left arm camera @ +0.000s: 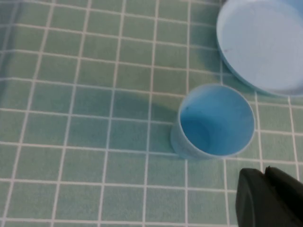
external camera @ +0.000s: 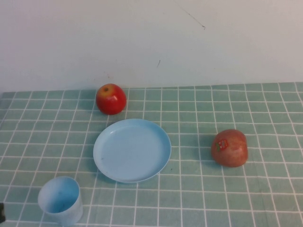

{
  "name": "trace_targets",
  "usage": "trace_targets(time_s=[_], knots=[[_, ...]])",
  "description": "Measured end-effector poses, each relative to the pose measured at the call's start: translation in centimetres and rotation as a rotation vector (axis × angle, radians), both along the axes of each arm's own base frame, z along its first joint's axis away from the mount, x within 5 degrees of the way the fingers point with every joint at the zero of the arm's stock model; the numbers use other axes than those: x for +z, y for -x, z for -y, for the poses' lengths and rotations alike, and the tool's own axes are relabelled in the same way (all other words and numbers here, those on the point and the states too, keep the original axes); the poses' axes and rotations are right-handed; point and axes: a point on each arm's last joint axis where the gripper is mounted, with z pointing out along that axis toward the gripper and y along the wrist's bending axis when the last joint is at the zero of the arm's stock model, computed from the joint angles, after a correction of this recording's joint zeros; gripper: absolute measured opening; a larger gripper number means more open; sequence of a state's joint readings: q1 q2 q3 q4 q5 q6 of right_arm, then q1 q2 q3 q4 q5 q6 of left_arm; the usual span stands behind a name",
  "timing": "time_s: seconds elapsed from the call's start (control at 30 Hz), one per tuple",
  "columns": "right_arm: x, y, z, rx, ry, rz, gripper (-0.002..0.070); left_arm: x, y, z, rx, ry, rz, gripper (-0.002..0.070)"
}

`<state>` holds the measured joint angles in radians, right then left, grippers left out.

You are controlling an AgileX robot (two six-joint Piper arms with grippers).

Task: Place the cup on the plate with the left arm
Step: Pick up the cup from the table

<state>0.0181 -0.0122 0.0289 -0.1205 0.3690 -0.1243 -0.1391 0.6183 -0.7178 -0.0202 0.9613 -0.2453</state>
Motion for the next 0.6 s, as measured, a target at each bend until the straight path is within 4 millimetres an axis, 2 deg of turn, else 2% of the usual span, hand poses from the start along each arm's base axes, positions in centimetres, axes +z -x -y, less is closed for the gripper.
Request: trace_targets(time_s=[0.23, 0.3, 0.5, 0.6], knots=[[0.0, 0.0, 0.0, 0.0, 0.0, 0.0, -0.0002, -2.4, -3.7, 1.3, -0.116, -0.015, -0.201, 0.0026], [0.0, 0.0, 0.0, 0.0, 0.0, 0.0, -0.0002, -3.3, -4.8, 1.4, -0.119, -0.023, -0.269, 0.0078], [0.0, 0.0, 0.0, 0.0, 0.0, 0.0, -0.0002, -5.6, -7.7, 1.7, -0.105, -0.036, -0.361, 0.0334], [0.0, 0.0, 0.0, 0.0, 0.0, 0.0, -0.0002, -6.6, -8.9, 1.8, -0.101, -0.051, -0.384, 0.0374]])
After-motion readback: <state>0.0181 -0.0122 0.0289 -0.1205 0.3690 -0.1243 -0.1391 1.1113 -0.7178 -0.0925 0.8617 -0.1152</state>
